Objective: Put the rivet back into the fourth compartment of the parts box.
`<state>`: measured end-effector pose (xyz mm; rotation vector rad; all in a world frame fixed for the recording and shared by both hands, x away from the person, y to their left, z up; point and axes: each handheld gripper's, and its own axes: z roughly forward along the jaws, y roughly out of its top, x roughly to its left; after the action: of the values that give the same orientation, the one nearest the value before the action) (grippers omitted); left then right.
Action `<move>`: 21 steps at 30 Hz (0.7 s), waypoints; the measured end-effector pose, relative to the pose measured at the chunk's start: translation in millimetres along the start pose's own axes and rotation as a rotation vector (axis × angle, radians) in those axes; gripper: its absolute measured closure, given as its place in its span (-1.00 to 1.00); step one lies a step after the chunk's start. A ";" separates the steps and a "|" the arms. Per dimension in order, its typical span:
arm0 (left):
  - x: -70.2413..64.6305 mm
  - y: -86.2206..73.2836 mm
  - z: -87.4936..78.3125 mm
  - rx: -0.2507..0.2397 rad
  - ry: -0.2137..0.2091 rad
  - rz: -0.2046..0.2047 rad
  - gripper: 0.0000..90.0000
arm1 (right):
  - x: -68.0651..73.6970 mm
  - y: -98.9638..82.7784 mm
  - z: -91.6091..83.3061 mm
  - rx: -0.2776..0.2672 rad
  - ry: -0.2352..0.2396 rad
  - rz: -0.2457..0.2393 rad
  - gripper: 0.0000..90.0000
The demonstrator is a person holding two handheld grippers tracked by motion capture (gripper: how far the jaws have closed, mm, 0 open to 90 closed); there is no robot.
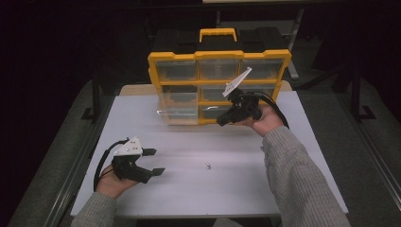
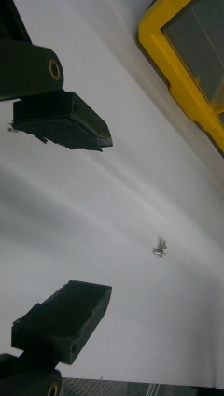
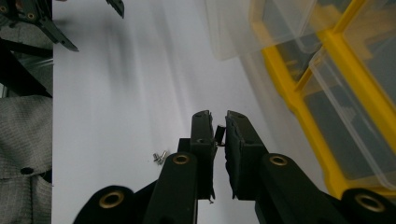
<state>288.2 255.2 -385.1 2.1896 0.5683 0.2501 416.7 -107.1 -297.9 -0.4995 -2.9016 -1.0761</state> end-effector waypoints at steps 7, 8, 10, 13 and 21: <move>-0.1 -0.1 0.1 -0.011 -0.003 -0.010 -0.48 | -1.4 15.9 -13.4 -0.002 0.001 -0.012 0.79; -0.1 -0.3 0.2 -0.010 -0.004 -0.014 -0.48 | -2.0 18.4 -14.8 -0.005 -0.001 -0.019 0.79; 0.4 -0.6 -0.4 -0.009 -0.003 -0.012 -0.48 | -2.7 23.4 -17.1 -0.004 0.000 -0.027 0.79; 1.2 -0.3 -1.7 -0.009 0.000 -0.005 -0.48 | -2.7 30.9 -20.9 -0.009 -0.002 -0.034 0.79; 1.6 -0.7 -1.7 -0.017 0.001 -0.014 -0.48 | -1.5 56.8 -29.5 -0.022 -0.003 -0.061 0.79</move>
<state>288.7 257.5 -384.6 2.1689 0.5794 0.2478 432.0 -85.8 -239.4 -0.4154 -2.9291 -1.1162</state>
